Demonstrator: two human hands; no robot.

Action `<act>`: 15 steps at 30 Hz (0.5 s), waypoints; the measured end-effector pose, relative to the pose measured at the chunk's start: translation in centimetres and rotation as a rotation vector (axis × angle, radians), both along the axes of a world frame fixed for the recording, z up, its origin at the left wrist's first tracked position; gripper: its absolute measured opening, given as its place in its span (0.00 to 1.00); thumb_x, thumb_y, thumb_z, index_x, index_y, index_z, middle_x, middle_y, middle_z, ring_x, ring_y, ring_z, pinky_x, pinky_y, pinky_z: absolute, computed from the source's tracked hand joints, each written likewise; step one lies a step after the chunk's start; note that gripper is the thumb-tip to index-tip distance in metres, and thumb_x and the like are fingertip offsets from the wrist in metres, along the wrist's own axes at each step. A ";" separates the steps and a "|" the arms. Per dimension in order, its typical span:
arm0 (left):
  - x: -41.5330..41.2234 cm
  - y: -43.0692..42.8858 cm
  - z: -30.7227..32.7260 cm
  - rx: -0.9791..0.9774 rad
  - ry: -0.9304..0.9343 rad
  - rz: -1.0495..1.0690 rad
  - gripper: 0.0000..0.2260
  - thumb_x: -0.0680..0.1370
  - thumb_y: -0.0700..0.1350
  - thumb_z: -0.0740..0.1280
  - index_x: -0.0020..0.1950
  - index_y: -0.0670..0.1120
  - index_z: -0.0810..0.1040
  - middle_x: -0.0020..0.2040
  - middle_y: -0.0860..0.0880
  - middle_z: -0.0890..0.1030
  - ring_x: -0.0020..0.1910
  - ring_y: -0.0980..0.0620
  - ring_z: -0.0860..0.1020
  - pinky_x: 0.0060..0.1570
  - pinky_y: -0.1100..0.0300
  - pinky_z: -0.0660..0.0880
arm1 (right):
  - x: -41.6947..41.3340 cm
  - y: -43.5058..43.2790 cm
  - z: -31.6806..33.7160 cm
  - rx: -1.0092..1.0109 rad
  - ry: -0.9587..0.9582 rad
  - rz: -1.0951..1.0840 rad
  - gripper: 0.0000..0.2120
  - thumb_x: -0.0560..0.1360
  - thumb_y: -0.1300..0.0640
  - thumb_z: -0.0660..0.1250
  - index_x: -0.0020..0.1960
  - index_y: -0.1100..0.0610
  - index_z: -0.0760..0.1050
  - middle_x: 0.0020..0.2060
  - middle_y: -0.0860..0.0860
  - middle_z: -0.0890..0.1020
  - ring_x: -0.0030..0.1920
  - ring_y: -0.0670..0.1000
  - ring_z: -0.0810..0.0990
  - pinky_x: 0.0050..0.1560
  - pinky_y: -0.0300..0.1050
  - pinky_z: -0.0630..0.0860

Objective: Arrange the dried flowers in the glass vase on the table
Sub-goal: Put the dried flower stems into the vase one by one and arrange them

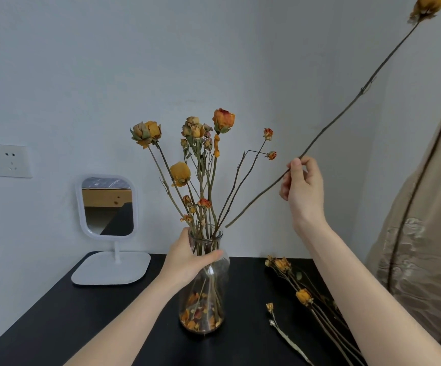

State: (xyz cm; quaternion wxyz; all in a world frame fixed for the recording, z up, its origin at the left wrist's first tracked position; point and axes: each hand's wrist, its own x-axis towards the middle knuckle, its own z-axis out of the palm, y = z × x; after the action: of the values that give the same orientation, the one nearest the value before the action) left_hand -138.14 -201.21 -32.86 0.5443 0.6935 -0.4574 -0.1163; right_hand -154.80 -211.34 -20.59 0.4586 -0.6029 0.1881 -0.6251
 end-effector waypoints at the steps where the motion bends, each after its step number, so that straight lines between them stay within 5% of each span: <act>1: 0.1 0.1 0.0 -0.005 -0.015 0.006 0.24 0.66 0.55 0.75 0.56 0.58 0.67 0.46 0.66 0.73 0.45 0.69 0.71 0.40 0.75 0.65 | 0.3 -0.1 0.2 0.002 -0.006 0.010 0.12 0.82 0.58 0.52 0.40 0.53 0.67 0.28 0.48 0.69 0.23 0.41 0.66 0.23 0.33 0.64; 15: 0.5 0.0 -1.2 -0.044 0.108 -0.044 0.19 0.69 0.49 0.74 0.50 0.65 0.68 0.49 0.66 0.76 0.48 0.71 0.73 0.40 0.74 0.67 | 4.0 0.3 -1.0 -0.155 0.228 0.114 0.11 0.81 0.57 0.55 0.40 0.52 0.69 0.28 0.49 0.72 0.26 0.43 0.69 0.26 0.33 0.68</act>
State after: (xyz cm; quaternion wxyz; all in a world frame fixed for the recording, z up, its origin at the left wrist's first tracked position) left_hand -137.63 -201.18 -34.03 0.5806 0.6637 -0.4452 -0.1553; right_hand -150.83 -211.05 -21.63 0.4212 -0.7133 0.1553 -0.5383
